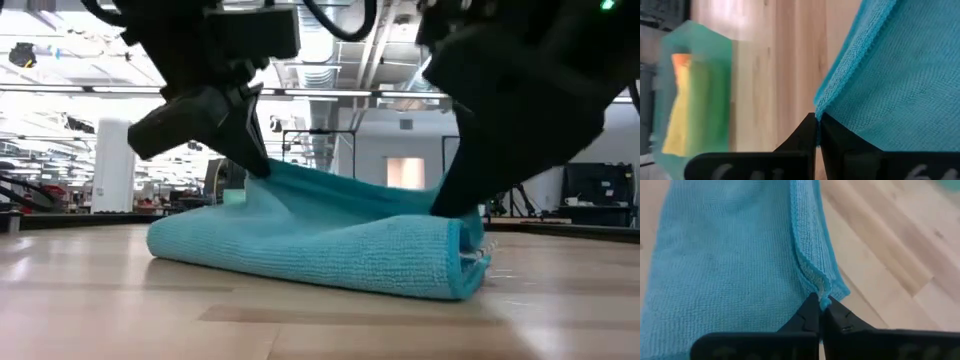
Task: Roll microfiber towels into tight, uniform cylinder then place into a basket
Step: Fold the blue towel
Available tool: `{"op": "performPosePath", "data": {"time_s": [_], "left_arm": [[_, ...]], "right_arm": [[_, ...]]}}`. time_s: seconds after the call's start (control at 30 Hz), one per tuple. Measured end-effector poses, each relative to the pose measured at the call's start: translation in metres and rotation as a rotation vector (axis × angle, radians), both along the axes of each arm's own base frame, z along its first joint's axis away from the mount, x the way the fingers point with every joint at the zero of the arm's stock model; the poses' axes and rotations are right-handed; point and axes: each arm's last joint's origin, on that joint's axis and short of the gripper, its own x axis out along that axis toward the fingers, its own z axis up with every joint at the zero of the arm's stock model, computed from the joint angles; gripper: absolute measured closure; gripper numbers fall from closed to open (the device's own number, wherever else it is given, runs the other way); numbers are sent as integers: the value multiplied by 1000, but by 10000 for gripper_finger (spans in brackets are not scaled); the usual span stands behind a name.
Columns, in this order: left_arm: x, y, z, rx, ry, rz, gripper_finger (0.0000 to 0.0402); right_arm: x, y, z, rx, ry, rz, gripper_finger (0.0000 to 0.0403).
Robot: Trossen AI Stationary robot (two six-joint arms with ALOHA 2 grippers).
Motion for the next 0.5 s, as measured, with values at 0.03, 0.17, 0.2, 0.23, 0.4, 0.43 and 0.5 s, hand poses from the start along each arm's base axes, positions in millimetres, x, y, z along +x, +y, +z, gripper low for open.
{"op": "performPosePath", "data": {"time_s": [0.03, 0.17, 0.2, 0.23, 0.4, 0.43, 0.5], "left_arm": [[0, 2, -2, -11, 8, -6, 401], [2, 4, -4, -62, 37, -19, 401], [2, 5, -5, -74, 42, -20, 399], [3, 5, -5, -86, 45, -20, 396], [4, 6, -5, -86, 56, -44, 359], [4, 6, -5, -92, 61, -51, 349], [4, 5, -5, -106, 66, -60, 327]], "right_arm": [[1, 0, 0, 15, 7, -2, 378], [3, 0, 0, 47, 1, -3, 369], [3, 1, 0, 51, -4, -3, 366], [3, 1, 0, 52, -3, -2, 362], [2, 1, -1, 56, 5, -1, 330], [2, 1, -1, 56, 5, -1, 322], [2, 1, -1, 56, 5, -1, 306]]}}
